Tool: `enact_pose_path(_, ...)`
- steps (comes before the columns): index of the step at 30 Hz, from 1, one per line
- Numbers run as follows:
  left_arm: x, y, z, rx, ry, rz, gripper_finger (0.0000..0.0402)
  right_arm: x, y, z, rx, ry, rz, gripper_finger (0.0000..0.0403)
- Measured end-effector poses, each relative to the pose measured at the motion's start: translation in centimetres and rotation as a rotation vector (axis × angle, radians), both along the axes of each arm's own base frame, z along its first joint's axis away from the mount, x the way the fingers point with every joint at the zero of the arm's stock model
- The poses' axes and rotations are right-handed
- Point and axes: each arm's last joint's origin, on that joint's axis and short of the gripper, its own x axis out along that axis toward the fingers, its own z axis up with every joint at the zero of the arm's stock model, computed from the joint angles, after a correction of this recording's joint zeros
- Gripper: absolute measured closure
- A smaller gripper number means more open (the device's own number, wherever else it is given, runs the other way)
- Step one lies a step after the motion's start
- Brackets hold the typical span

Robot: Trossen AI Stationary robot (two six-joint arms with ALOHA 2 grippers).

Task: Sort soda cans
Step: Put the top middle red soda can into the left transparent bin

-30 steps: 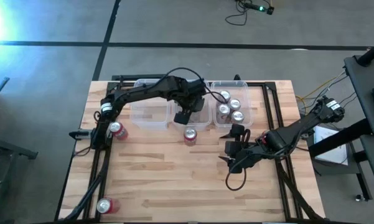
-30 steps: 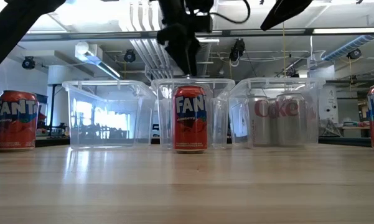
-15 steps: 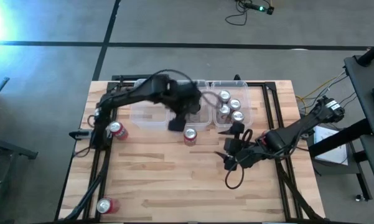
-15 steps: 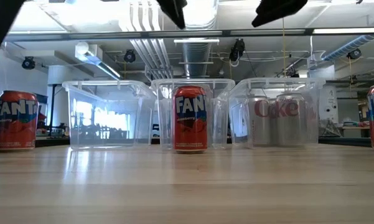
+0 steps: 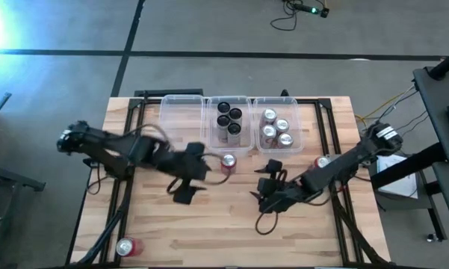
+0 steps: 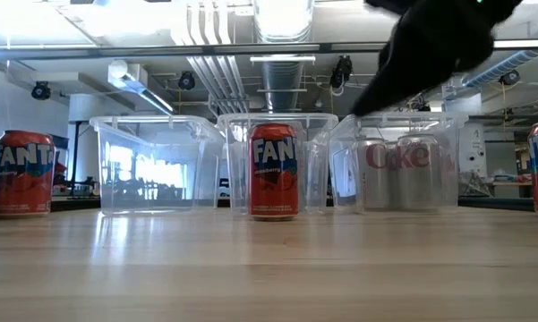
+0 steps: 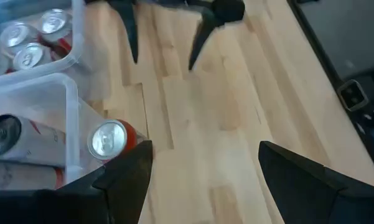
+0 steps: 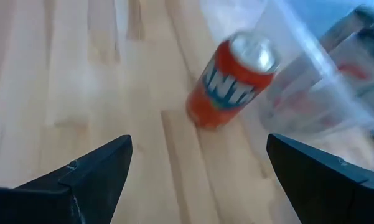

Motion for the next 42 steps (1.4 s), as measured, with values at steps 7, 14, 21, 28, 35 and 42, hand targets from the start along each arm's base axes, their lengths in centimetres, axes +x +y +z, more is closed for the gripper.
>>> enact_pose_path(7,-3.4,-3.1,-6.8,0.003,-0.183,0.126,0.0126,2.7,0.0,-4.1,0.048,-0.017,-0.101,0.0035)
enact_pose_path(14,-4.8,-4.1,-13.6,-0.068,-0.351,0.219,0.0126,5.1,-0.9,-7.8,-0.035,-0.096,-0.219,0.0035)
enact_pose_path(21,-5.8,-3.5,-18.9,-0.172,-0.393,0.298,0.0126,6.1,-1.7,-9.7,-0.019,-0.131,-0.289,0.0035)
enact_pose_path(28,-5.8,-3.5,-21.6,-0.158,-0.337,0.334,0.0126,7.1,-2.1,-10.4,0.001,-0.197,-0.299,0.0035)
enact_pose_path(35,-5.2,-3.8,-22.6,-0.121,-0.308,0.342,0.0125,8.7,-2.1,-10.7,-0.016,-0.221,-0.249,0.0035)
enact_pose_path(42,-5.9,-3.4,-22.4,-0.124,-0.310,0.342,0.0125,9.8,-1.5,-9.3,0.022,-0.216,-0.154,0.0035)
